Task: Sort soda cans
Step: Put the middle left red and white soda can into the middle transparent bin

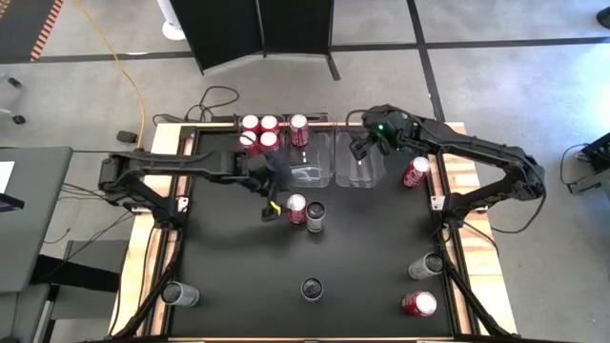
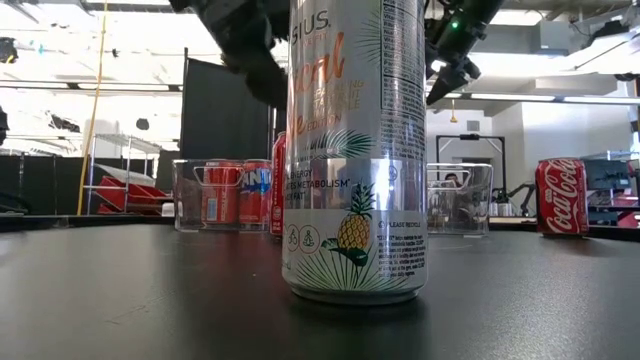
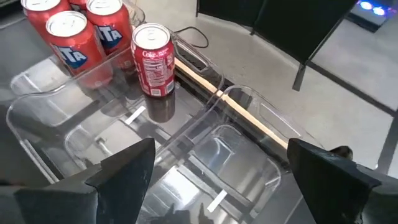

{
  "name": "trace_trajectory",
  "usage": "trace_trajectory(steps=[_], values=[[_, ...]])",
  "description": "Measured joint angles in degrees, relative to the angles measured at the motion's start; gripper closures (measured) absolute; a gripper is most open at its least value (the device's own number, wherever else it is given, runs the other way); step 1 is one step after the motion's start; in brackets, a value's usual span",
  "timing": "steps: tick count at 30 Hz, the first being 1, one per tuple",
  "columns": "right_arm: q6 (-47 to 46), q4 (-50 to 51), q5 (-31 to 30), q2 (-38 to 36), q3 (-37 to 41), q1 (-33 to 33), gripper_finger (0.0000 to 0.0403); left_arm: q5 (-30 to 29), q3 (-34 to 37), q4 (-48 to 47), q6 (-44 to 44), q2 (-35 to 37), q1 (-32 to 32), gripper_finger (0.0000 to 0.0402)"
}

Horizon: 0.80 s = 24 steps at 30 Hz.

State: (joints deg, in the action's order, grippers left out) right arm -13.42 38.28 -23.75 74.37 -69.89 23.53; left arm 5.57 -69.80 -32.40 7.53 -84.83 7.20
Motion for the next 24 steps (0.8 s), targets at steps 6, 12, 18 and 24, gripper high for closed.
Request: trace_trajectory(steps=[6, 12, 18, 24], values=[[-4.0, 0.6, 1.5, 0.0, 0.0, 0.5, 0.0024, 0.1, -1.0, 2.8, 3.3, -4.6, -0.1, 0.0028], [-6.5, 0.8, 1.6, 0.0, 0.0, -1.2, 0.0024, 0.4, -0.9, 5.8, 4.1, -9.0, 0.0, 0.0028], [-9.1, 1.9, 1.5, 0.0, 0.0, -2.7, 0.0024, 1.7, -1.0, 5.5, 6.4, -9.5, 0.2, 0.0028], [-9.8, 2.4, 1.5, 0.0, 0.0, -4.1, 0.0024, 1.6, -1.0, 1.7, 6.1, -12.5, 1.3, 0.004]])
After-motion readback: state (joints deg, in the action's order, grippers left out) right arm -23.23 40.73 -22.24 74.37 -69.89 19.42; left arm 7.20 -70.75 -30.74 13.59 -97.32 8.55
